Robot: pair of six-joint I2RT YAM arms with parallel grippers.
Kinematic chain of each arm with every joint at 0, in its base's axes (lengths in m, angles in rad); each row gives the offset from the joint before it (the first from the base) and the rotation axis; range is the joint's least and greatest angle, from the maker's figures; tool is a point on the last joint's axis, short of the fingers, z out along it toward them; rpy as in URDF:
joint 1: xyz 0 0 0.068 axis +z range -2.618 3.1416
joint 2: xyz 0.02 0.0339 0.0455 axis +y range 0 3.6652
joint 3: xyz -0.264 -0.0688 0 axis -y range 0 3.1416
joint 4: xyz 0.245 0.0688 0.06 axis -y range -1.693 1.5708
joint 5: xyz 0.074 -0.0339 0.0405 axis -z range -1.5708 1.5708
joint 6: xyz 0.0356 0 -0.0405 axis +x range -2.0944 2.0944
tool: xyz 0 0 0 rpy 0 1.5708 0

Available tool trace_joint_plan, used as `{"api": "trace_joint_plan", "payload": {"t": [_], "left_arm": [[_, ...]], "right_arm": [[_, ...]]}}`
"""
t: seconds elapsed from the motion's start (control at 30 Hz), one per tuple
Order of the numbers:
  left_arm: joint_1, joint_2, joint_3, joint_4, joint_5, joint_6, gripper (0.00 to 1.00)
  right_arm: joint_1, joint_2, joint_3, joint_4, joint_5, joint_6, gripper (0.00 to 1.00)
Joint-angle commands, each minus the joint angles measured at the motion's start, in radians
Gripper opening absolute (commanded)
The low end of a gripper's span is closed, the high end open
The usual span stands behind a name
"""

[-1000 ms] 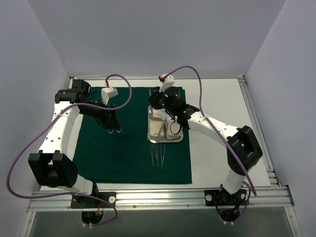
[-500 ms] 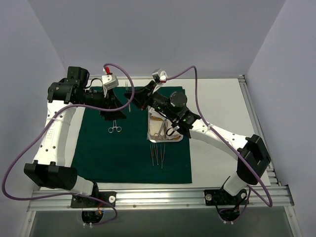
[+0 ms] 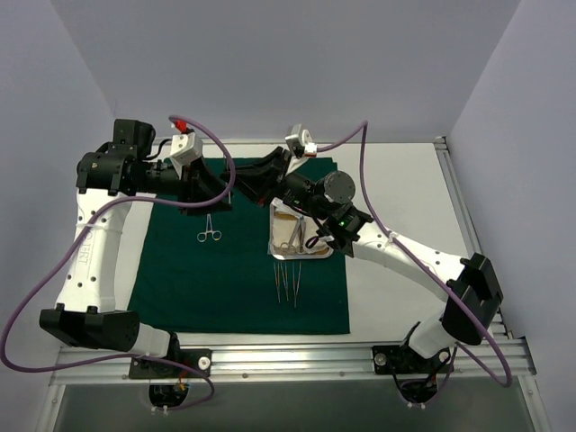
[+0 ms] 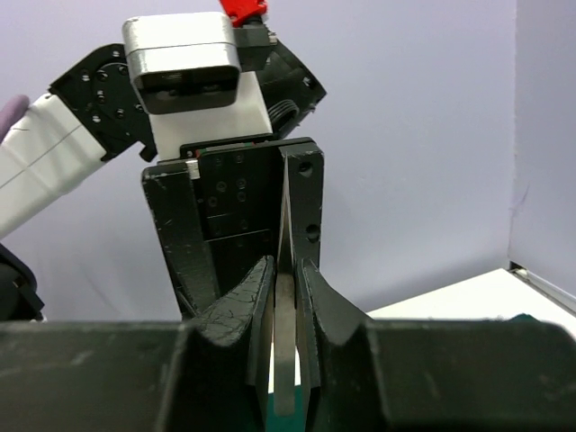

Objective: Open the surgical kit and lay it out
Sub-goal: Place the medical item in the surgical kit.

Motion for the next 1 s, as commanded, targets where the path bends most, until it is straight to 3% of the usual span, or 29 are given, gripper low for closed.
{"api": "trace_joint_plan", "payload": {"t": [0.0, 0.17, 0.27, 0.33, 0.43, 0.53, 0.6, 0.63, 0.77, 0.9, 0.97], "left_arm": [[0.006, -0.029, 0.026, -0.077, 0.082, 0.008, 0.47], [0.003, -0.031, 0.005, -0.04, 0.086, -0.023, 0.35], [0.004, -0.032, -0.003, -0.04, 0.09, -0.022, 0.21], [0.003, -0.032, -0.003, -0.043, 0.086, -0.022, 0.04], [0.004, -0.037, -0.009, -0.06, 0.075, -0.011, 0.02], [0.004, -0.04, -0.015, -0.074, 0.041, -0.028, 0.02], [0.004, -0.042, -0.02, -0.06, 0.007, -0.069, 0.02], [0.004, -0.048, -0.035, -0.017, -0.052, -0.151, 0.02], [0.004, -0.058, -0.099, 0.152, -0.254, -0.379, 0.02], [-0.002, -0.057, -0.165, 0.3, -0.397, -0.512, 0.02], [-0.013, -0.055, -0.185, 0.342, -0.457, -0.561, 0.02]], "right_arm": [[0.01, -0.048, 0.005, 0.108, -0.036, 0.004, 0.0], [0.015, -0.045, 0.001, 0.114, -0.036, 0.007, 0.0], [0.016, -0.045, -0.003, 0.119, -0.034, 0.01, 0.0], [0.016, -0.042, -0.003, 0.117, -0.031, 0.009, 0.0], [0.015, -0.037, -0.012, 0.116, -0.022, 0.003, 0.02], [0.015, -0.03, -0.022, 0.102, 0.004, -0.005, 0.1], [0.015, -0.031, -0.026, 0.062, 0.05, -0.008, 0.28], [0.015, -0.034, -0.027, 0.038, 0.086, -0.011, 0.36], [0.05, -0.083, -0.055, -0.102, 0.391, -0.008, 0.4], [0.169, -0.143, -0.096, -0.195, 0.908, 0.015, 0.4], [0.2, -0.146, -0.125, -0.17, 0.978, 0.012, 0.36]]}}
